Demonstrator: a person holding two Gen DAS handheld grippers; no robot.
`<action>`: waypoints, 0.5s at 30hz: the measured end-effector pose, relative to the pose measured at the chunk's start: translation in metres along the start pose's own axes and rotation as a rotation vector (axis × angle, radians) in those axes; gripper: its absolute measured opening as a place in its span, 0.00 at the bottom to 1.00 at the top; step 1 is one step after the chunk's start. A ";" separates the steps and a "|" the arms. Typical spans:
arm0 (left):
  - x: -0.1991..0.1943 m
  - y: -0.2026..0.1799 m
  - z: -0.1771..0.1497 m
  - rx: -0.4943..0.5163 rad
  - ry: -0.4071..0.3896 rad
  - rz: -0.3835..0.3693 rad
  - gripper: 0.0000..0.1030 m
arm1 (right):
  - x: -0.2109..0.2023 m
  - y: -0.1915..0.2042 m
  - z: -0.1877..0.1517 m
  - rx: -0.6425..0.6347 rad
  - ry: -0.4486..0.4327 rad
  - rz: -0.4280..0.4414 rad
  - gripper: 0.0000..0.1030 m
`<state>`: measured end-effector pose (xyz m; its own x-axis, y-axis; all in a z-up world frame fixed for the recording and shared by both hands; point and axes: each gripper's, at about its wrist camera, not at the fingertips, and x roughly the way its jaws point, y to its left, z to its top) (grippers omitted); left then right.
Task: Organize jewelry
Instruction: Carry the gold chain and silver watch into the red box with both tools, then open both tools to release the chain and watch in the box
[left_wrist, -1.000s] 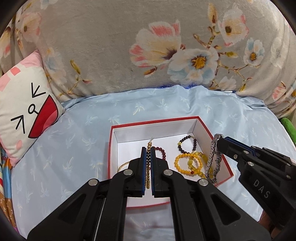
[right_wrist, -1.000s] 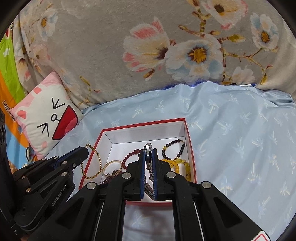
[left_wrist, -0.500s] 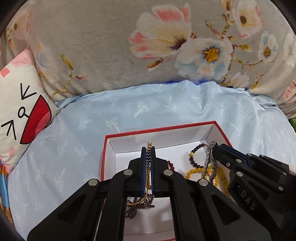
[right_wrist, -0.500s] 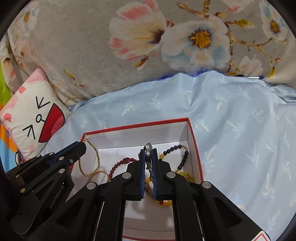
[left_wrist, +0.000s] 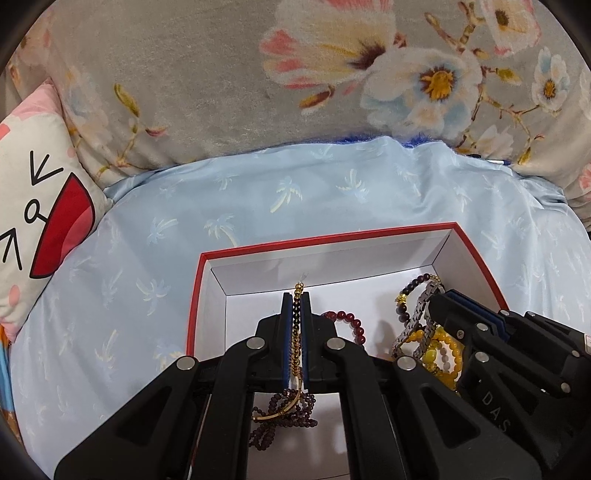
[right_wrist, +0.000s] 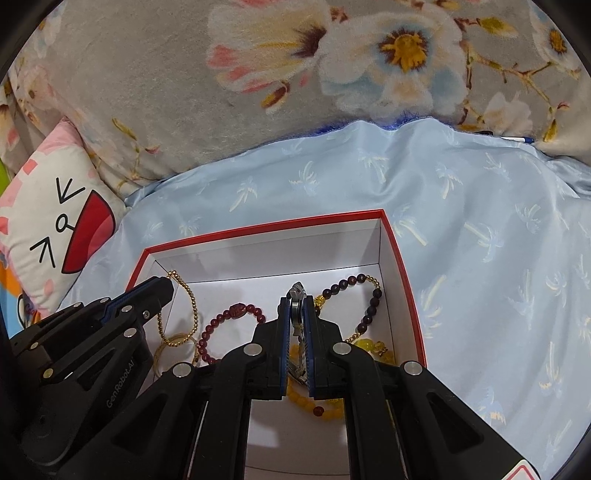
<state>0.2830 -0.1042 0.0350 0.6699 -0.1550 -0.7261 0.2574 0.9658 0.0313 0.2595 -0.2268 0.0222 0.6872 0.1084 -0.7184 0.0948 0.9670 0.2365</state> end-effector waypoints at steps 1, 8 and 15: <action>0.001 0.000 -0.001 0.001 0.003 0.001 0.03 | 0.000 0.000 0.000 0.000 0.000 -0.001 0.07; 0.003 0.001 -0.001 -0.009 0.005 0.002 0.03 | 0.001 0.001 0.000 -0.007 -0.003 0.001 0.07; 0.010 0.005 0.000 -0.036 0.021 0.022 0.09 | -0.001 0.003 0.001 -0.027 -0.019 -0.020 0.09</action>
<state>0.2912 -0.1010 0.0280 0.6604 -0.1294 -0.7397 0.2172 0.9759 0.0231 0.2603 -0.2246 0.0242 0.6988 0.0844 -0.7103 0.0893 0.9750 0.2037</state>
